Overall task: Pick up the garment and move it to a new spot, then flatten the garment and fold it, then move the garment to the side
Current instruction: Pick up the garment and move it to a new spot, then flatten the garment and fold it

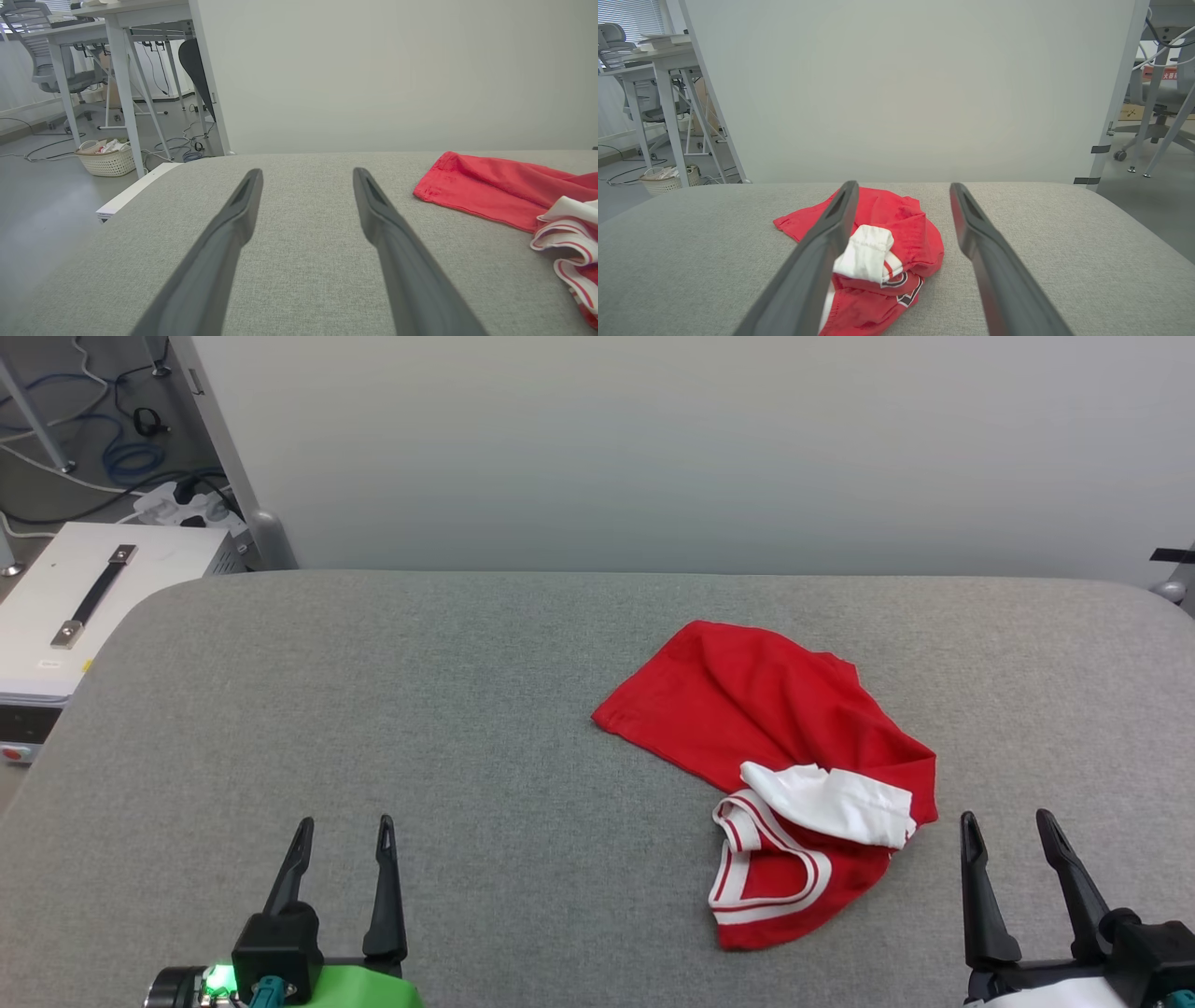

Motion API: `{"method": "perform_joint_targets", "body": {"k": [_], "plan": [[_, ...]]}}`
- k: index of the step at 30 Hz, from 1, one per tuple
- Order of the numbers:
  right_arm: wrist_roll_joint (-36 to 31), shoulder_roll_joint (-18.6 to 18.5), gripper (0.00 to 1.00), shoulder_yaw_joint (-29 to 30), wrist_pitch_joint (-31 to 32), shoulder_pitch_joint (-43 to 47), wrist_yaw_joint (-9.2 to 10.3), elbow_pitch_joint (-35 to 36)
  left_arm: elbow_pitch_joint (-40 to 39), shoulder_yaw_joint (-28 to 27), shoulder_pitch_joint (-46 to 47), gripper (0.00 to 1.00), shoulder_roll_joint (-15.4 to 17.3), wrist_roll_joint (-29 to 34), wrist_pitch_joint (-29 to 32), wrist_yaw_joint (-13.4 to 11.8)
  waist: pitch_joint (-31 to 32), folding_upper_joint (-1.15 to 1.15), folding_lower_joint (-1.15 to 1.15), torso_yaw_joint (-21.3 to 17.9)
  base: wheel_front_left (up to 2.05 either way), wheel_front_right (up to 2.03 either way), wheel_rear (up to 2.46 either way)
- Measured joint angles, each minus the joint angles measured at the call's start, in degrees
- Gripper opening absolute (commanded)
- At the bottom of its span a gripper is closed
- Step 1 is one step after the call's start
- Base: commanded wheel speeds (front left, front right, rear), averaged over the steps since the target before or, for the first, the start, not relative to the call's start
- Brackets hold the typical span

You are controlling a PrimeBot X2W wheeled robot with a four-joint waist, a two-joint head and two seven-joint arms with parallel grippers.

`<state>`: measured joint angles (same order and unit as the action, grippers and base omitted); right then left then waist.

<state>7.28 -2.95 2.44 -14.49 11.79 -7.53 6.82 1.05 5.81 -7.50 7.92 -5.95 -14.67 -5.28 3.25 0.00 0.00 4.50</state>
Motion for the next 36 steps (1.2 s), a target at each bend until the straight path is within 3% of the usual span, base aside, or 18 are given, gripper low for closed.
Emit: {"method": "perform_joint_targets", "body": {"k": [16,28,31,36], "plan": [[0.0,0.0,1.00,-0.3,0.0,1.0,0.00,-1.0,1.6,-3.5,-0.9,1.00,-2.4,2.0,0.0,4.0,0.9,0.00,0.00,-0.1,0.00,0.00,0.00],[-0.2,0.0,1.00,-0.2,0.0,0.7,0.00,-0.8,2.7,-4.3,-1.2,1.00,-3.0,3.3,0.0,5.1,0.8,0.00,0.00,0.0,0.00,0.00,0.00],[-2.3,-0.2,1.00,-0.5,0.0,-3.1,0.00,0.8,2.8,-4.3,-1.2,1.00,-3.4,3.5,0.0,5.1,0.0,0.00,0.00,0.1,0.00,0.00,0.00],[-2.2,-5.6,1.00,-3.0,-0.1,-12.9,0.00,2.6,3.1,-4.1,-0.7,1.00,-3.9,3.6,0.0,5.3,-1.4,0.00,0.00,0.4,0.00,0.00,0.00]]}}
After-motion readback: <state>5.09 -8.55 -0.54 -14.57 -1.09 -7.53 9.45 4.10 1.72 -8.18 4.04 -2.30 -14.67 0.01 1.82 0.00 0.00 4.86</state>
